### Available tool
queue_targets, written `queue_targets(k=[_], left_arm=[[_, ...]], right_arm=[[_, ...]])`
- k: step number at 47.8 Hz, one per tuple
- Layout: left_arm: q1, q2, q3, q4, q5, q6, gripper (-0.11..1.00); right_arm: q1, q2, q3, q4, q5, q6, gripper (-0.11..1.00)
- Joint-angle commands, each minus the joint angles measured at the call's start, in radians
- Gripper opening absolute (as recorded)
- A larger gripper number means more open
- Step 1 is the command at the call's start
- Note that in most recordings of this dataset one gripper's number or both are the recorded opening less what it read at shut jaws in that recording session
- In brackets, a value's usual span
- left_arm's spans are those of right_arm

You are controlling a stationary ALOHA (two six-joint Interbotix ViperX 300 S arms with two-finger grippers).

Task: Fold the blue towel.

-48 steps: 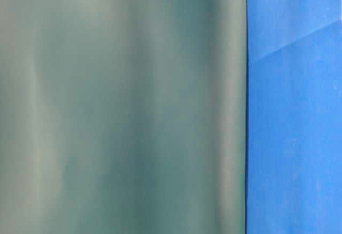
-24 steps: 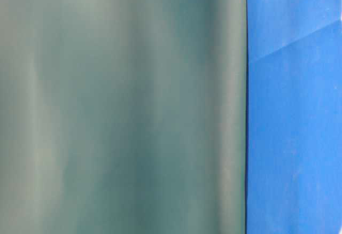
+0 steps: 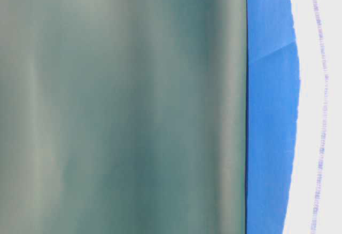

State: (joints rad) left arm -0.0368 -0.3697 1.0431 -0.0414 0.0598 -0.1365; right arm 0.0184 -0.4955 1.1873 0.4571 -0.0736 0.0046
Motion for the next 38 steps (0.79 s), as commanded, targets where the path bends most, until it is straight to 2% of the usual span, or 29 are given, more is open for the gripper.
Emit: queue_targets(k=[1, 7, 15, 25, 38], left_arm=[[-0.018, -0.009, -0.020, -0.002, -0.005, -0.014, 0.02], [-0.043, 0.003, -0.031, -0.002, -0.038, -0.071, 0.02], [-0.100, 0.031, -0.057, -0.002, -0.140, -0.135, 0.02], [-0.161, 0.114, -0.143, -0.002, -0.215, -0.138, 0.02], [-0.164, 0.278, -0.327, -0.002, -0.221, -0.138, 0.02]], right_arm=[[0.002, -0.005, -0.020, -0.003, -0.002, -0.005, 0.01], [-0.026, 0.018, -0.043, -0.026, -0.003, -0.009, 0.01], [-0.121, 0.074, -0.118, -0.071, 0.005, -0.038, 0.01], [-0.233, 0.158, -0.229, -0.109, 0.026, -0.095, 0.01], [-0.328, 0.264, -0.382, -0.123, 0.061, -0.193, 0.01]])
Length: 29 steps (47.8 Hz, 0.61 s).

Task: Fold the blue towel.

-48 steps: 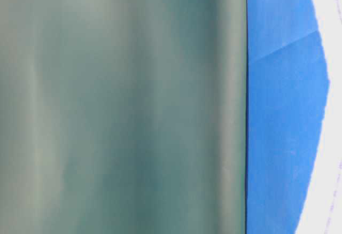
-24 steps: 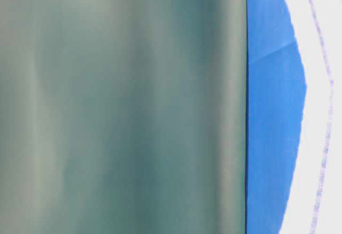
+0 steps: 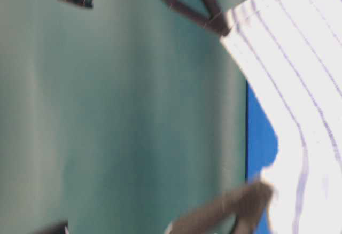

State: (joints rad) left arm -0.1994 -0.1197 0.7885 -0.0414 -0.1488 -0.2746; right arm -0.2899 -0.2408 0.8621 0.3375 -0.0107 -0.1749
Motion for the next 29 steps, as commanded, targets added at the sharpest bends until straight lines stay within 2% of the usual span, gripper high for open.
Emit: queue_targets(k=[1, 14, 29], left_arm=[[-0.002, 0.038, -0.087, -0.002, -0.014, 0.000, 0.02], [0.011, 0.183, -0.265, -0.002, -0.014, 0.002, 0.02], [0.012, 0.296, -0.456, 0.000, -0.014, 0.035, 0.02]], right_arm=[[-0.028, 0.018, -0.069, -0.003, 0.000, -0.023, 0.01], [-0.084, 0.040, -0.135, -0.003, 0.000, -0.087, 0.01], [-0.135, -0.066, -0.072, -0.003, 0.017, -0.107, 0.01]])
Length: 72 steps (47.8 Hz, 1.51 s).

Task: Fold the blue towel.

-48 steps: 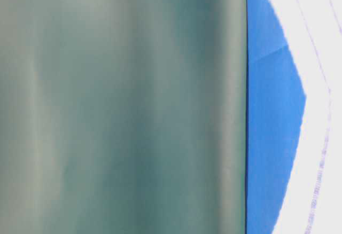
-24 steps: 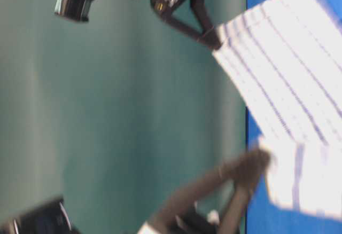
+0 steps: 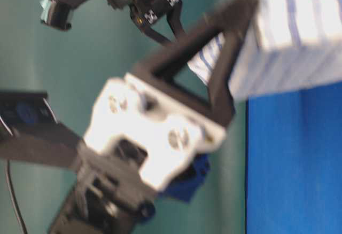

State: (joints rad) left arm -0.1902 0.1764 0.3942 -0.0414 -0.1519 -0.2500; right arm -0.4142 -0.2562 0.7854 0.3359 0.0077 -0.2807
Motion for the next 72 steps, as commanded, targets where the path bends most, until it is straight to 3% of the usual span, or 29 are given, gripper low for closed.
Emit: queue_targets(k=[1, 8, 17, 26, 41, 51, 72], left_arm=[[0.003, 0.005, -0.071, 0.000, -0.009, 0.014, 0.02], [0.003, 0.038, -0.121, 0.000, -0.009, 0.028, 0.02], [0.008, 0.057, -0.114, 0.000, -0.011, 0.025, 0.02], [0.003, 0.046, -0.052, -0.012, -0.031, -0.009, 0.02], [-0.029, 0.017, 0.100, -0.040, -0.221, -0.120, 0.02], [-0.037, -0.002, 0.163, -0.044, -0.253, -0.173, 0.02], [-0.040, -0.025, 0.227, -0.049, -0.244, -0.225, 0.02]], right_arm=[[-0.014, -0.061, 0.012, -0.003, 0.000, -0.002, 0.01], [-0.026, -0.117, 0.055, -0.006, 0.002, -0.005, 0.01], [-0.028, -0.084, 0.037, -0.008, 0.023, -0.009, 0.01], [-0.028, 0.018, -0.032, -0.009, 0.023, -0.015, 0.01], [-0.031, 0.236, -0.210, -0.044, 0.023, -0.035, 0.01], [-0.031, 0.341, -0.310, -0.054, 0.040, -0.035, 0.01], [-0.031, 0.387, -0.351, -0.054, 0.043, -0.037, 0.01]])
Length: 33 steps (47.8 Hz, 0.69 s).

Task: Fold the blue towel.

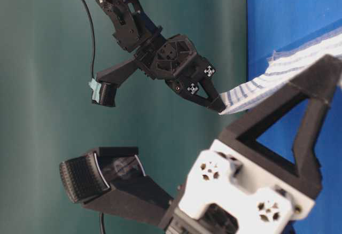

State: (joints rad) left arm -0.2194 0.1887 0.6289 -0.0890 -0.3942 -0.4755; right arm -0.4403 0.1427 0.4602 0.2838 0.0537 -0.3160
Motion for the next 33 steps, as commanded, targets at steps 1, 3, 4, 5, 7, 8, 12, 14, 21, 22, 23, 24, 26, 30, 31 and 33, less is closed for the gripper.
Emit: queue_targets(k=[1, 3, 4, 5, 7, 8, 12, 14, 21, 22, 23, 24, 26, 30, 31, 33], left_arm=[[-0.011, -0.037, -0.008, 0.000, 0.002, 0.000, 0.02], [-0.009, -0.037, -0.008, -0.002, 0.009, 0.000, 0.02], [-0.008, -0.037, -0.008, -0.002, 0.012, -0.002, 0.02], [-0.006, -0.037, -0.006, -0.002, 0.017, -0.002, 0.02], [-0.005, -0.037, -0.008, -0.002, 0.025, -0.003, 0.03], [-0.003, -0.037, -0.008, -0.003, 0.029, -0.008, 0.03], [0.000, -0.037, -0.008, -0.005, 0.038, -0.015, 0.06], [0.000, -0.037, -0.006, -0.005, 0.040, -0.018, 0.13], [-0.003, -0.043, 0.002, -0.005, 0.041, -0.018, 0.56], [-0.003, -0.046, 0.005, -0.003, 0.041, -0.018, 0.62], [-0.003, -0.049, 0.009, -0.005, 0.043, -0.018, 0.68], [-0.003, -0.054, 0.014, -0.005, 0.048, -0.018, 0.72], [-0.003, -0.069, 0.025, -0.005, 0.058, -0.018, 0.72], [-0.003, -0.118, 0.058, -0.005, 0.106, -0.018, 0.64], [-0.003, -0.132, 0.066, -0.005, 0.118, -0.018, 0.63], [-0.003, -0.163, 0.081, -0.005, 0.137, -0.015, 0.61]], right_arm=[[-0.005, -0.011, -0.025, -0.002, -0.002, -0.002, 0.01], [-0.005, -0.006, -0.026, 0.000, -0.002, -0.002, 0.01], [-0.005, -0.003, -0.025, -0.002, -0.002, -0.002, 0.01], [-0.005, -0.002, -0.026, -0.002, -0.002, -0.002, 0.01], [-0.005, 0.002, -0.026, -0.002, -0.002, -0.002, 0.01], [-0.005, 0.005, -0.026, -0.002, -0.002, -0.002, 0.02], [-0.005, 0.012, -0.029, -0.002, -0.002, -0.002, 0.03], [-0.005, 0.014, -0.031, -0.002, -0.002, -0.002, 0.07], [0.002, 0.017, -0.034, -0.002, -0.008, -0.002, 0.44], [0.002, 0.017, -0.034, -0.002, -0.008, -0.005, 0.50], [0.003, 0.017, -0.034, -0.002, -0.008, -0.005, 0.57], [0.003, 0.017, -0.034, -0.002, -0.009, -0.005, 0.65], [0.003, 0.015, -0.032, -0.002, -0.009, -0.002, 0.77], [0.000, 0.006, -0.021, -0.002, -0.009, -0.005, 0.92], [-0.002, 0.003, -0.018, -0.002, -0.009, -0.002, 0.93], [-0.002, -0.008, -0.011, -0.002, -0.009, -0.002, 0.91]])
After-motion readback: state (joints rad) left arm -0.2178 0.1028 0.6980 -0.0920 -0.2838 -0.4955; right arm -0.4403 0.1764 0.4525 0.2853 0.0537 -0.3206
